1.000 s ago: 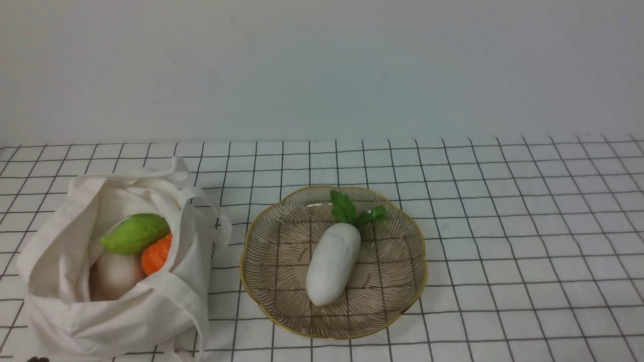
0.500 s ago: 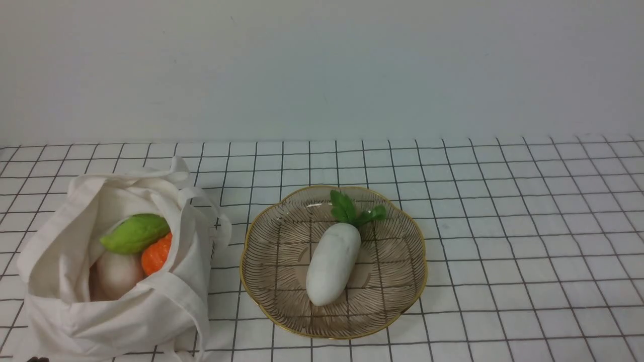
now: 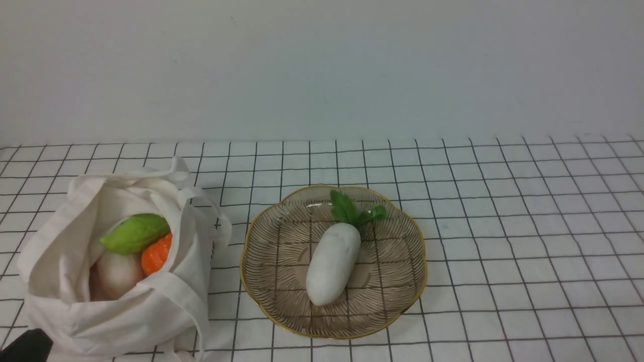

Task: Take vegetables from bag on white checkered tablecloth place on plate.
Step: 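Reach into the cloth bag and grasp the green cucumber with the left gripper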

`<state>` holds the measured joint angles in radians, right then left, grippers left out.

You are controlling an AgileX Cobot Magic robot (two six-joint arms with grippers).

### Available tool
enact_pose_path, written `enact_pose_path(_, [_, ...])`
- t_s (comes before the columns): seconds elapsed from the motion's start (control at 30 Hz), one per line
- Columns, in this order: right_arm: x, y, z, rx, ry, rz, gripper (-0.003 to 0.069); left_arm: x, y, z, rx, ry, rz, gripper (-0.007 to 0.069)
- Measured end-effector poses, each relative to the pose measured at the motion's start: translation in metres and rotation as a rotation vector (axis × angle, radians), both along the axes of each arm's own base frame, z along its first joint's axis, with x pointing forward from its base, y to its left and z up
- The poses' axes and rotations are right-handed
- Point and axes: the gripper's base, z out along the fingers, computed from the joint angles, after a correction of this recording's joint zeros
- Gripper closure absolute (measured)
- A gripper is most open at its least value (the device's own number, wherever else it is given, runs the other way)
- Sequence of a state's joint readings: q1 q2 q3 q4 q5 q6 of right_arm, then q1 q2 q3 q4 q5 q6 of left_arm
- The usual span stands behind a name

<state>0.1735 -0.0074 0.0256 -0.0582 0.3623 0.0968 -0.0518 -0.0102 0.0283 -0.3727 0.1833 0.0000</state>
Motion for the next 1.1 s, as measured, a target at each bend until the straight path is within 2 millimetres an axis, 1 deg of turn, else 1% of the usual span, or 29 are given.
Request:
enact_pose_path(0.1, [0.000, 0.000, 0.000, 0.000, 0.000, 0.000, 0.0673, 0.001, 0.002, 0.008, -0.108, -0.072, 0.028, 0.0632])
enact_pose_path(0.33, [0.000, 0.000, 0.000, 0.003, 0.001, -0.001, 0.0673, 0.000, 0.010, 0.023, -0.168, -0.237, 0.107, 0.0632])
enact_pose_path(0.4, [0.000, 0.000, 0.000, 0.003, 0.001, -0.001, 0.0673, -0.001, 0.013, 0.028, -0.181, -0.303, 0.138, 0.0632])
enact_pose_path(0.47, [0.000, 0.000, 0.000, 0.003, 0.001, -0.001, 0.0673, -0.004, 0.019, 0.038, -0.193, -0.423, 0.194, 0.0632])
enact_pose_path(0.53, [0.000, 0.000, 0.000, 0.003, 0.001, -0.001, 0.0673, -0.006, 0.021, 0.046, -0.198, -0.478, 0.213, 0.0632])
enact_pose_path(0.57, [0.000, 0.000, 0.000, 0.003, 0.001, -0.001, 0.0673, -0.009, 0.021, 0.059, -0.190, -0.513, 0.208, 0.0632])
enact_pose_path(0.6, [0.000, 0.000, 0.000, 0.003, 0.001, -0.001, 0.0673, -0.010, 0.021, 0.063, -0.184, -0.518, 0.203, 0.0632])
enact_pose_path(0.67, [0.000, 0.000, 0.000, 0.003, 0.001, -0.001, 0.0673, -0.010, 0.014, 0.094, -0.096, -0.489, 0.143, 0.0632])
enact_pose_path(0.7, [0.000, 0.000, 0.000, 0.003, 0.001, -0.001, 0.0673, -0.010, 0.013, 0.096, -0.086, -0.481, 0.137, 0.0632])
enact_pose_path(0.73, [0.000, 0.000, 0.000, 0.003, 0.001, -0.001, 0.0673, -0.007, 0.010, 0.108, -0.032, -0.426, 0.104, 0.0632])
enact_pose_path(0.77, [0.000, 0.000, 0.000, 0.003, 0.001, -0.001, 0.0673, 0.000, 0.005, 0.122, 0.041, -0.317, 0.060, 0.0632])
enact_pose_path(0.83, [0.000, 0.000, 0.000, 0.003, 0.001, -0.001, 0.0673, 0.012, 0.001, 0.134, 0.107, -0.160, 0.014, 0.0632])
enact_pose_path(0.87, [0.000, 0.000, 0.000, 0.004, 0.001, -0.001, 0.0673, 0.023, -0.002, 0.140, 0.147, -0.027, -0.019, 0.0632])
enact_pose_path(0.9, [0.000, 0.000, 0.000, 0.004, 0.001, -0.001, 0.0673, 0.027, -0.002, 0.142, 0.161, 0.021, -0.030, 0.0632])
enact_pose_path(0.93, [0.000, 0.000, 0.000, 0.004, 0.001, -0.001, 0.0673, 0.047, -0.005, 0.146, 0.218, 0.237, -0.076, 0.0632])
enact_pose_path(0.97, [0.000, 0.000, 0.000, 0.004, 0.001, -0.001, 0.0673, 0.058, -0.006, 0.148, 0.254, 0.360, -0.105, 0.0632])
enact_pose_path(1.03, [0.000, 0.000, 0.000, 0.004, 0.001, -0.001, 0.0673, 0.081, -0.007, 0.145, 0.305, 0.539, -0.150, 0.0632])
enact_pose_path(1.07, [0.000, 0.000, 0.000, 0.004, 0.001, -0.001, 0.0673, 0.097, -0.008, 0.140, 0.336, 0.638, -0.181, 0.0632])
enact_pose_path(1.1, [0.000, 0.000, 0.000, 0.004, 0.001, -0.001, 0.0673, 0.110, -0.009, 0.142, 0.377, 0.704, -0.217, 0.0632])
